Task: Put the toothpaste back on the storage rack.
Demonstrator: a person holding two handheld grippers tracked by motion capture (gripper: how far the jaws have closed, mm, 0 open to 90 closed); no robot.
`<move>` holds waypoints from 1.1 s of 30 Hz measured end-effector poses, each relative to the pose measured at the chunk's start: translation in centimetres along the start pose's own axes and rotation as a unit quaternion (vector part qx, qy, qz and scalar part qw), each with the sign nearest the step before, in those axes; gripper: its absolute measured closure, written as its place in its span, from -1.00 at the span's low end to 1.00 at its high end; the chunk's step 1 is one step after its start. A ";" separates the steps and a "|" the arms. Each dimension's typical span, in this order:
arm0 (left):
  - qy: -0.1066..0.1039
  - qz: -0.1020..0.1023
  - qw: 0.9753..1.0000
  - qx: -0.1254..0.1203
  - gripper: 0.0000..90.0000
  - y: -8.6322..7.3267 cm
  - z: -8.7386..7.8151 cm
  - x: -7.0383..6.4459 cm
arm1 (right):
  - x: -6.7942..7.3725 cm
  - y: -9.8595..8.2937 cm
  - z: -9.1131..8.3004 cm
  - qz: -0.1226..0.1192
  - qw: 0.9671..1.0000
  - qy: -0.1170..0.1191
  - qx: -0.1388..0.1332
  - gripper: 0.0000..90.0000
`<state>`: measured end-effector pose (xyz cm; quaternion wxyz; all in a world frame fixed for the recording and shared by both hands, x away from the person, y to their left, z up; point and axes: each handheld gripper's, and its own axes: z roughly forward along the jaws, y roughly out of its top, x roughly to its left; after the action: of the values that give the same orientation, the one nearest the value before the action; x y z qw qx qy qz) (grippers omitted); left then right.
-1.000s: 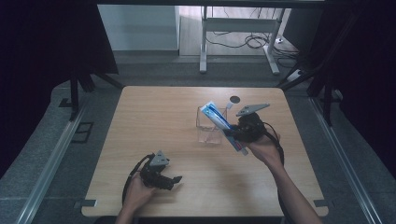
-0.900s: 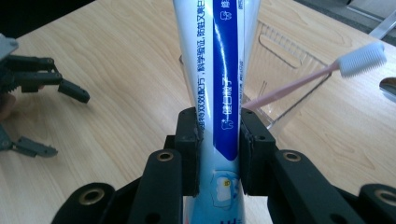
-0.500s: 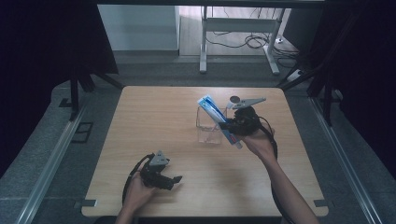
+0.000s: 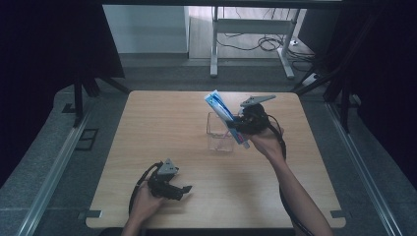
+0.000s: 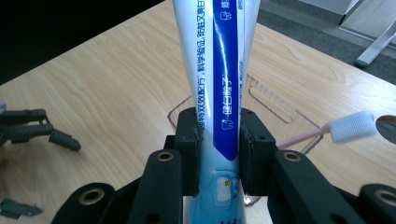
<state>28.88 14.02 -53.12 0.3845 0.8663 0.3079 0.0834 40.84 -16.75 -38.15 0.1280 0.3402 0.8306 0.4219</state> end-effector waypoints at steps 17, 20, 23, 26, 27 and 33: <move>-0.001 0.001 1.000 0.001 -0.71 0.0 0.0 0.0 | -0.9 1.6 1.8 0.013 1.000 -0.014 -0.016 0.62; -0.002 0.001 1.000 0.001 -0.71 0.0 0.0 0.0 | -1.0 1.8 2.1 0.016 1.000 -0.015 -0.022 0.62; -0.002 0.002 1.000 0.001 -0.71 0.0 0.1 0.0 | -1.2 2.1 2.4 0.013 0.999 -0.016 -0.026 0.62; -0.003 0.001 1.000 0.001 -0.71 0.0 0.1 0.0 | -1.4 2.2 2.8 0.016 0.999 -0.014 -0.033 0.62; -0.003 0.001 1.000 0.001 -0.71 0.0 0.1 0.0 | -1.4 2.2 2.8 0.016 0.999 -0.014 -0.033 0.62; -0.004 0.000 1.000 0.002 -0.71 0.0 0.2 -0.1 | -1.8 2.6 3.8 0.012 0.999 -0.021 -0.036 0.62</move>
<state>28.87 13.86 -53.25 0.3842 0.8673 0.3062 0.0799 45.18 -14.57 -38.56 0.1529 0.3539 0.8077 0.4460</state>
